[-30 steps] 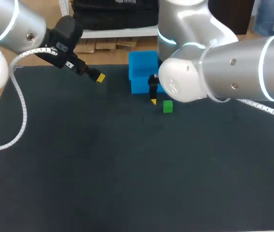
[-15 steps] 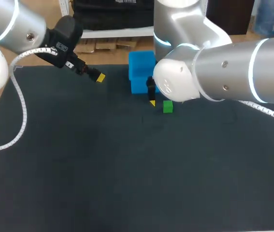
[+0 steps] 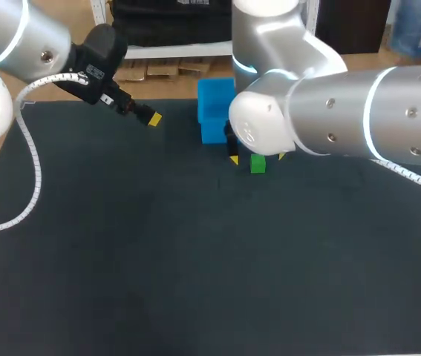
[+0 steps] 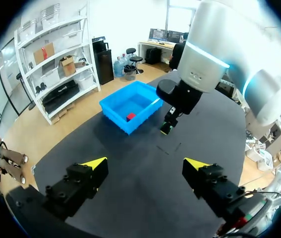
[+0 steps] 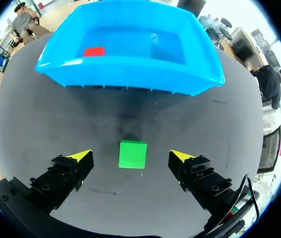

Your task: Use the left arm to pick the red cube and place it into the blue plastic box first, then use the right arm to grasp the green cube and put it into the same blue plastic box after the first action is fully finished.

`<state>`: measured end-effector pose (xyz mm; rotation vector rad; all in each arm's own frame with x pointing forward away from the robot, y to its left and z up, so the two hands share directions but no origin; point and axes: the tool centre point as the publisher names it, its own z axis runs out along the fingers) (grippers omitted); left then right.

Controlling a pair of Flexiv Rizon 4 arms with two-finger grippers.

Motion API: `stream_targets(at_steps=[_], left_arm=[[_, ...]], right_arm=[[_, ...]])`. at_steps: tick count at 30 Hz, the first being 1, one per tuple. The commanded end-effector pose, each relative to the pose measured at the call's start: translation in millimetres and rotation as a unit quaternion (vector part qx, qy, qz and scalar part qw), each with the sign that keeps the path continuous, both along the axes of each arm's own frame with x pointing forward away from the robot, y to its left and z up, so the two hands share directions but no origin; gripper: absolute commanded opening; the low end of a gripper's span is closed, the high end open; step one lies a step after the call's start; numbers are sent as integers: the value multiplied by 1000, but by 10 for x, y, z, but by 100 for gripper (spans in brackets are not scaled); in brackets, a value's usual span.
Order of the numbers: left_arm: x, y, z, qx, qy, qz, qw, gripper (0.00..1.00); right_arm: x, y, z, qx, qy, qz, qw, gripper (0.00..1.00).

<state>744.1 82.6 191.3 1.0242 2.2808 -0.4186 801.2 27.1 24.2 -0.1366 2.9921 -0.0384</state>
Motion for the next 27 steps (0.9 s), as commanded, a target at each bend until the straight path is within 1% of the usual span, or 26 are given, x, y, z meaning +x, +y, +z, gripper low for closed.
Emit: stream_targets(at_steps=[1, 27], left_arm=[[-3, 12, -6, -2, -1, -2, 1000, 100], [-3, 12, -6, -2, -1, -2, 1000, 100]], right_arm=[[40, 9, -48, -3, 1, -4, 1000, 100], [43, 21, -241, -1, -10, -39, 999, 100]])
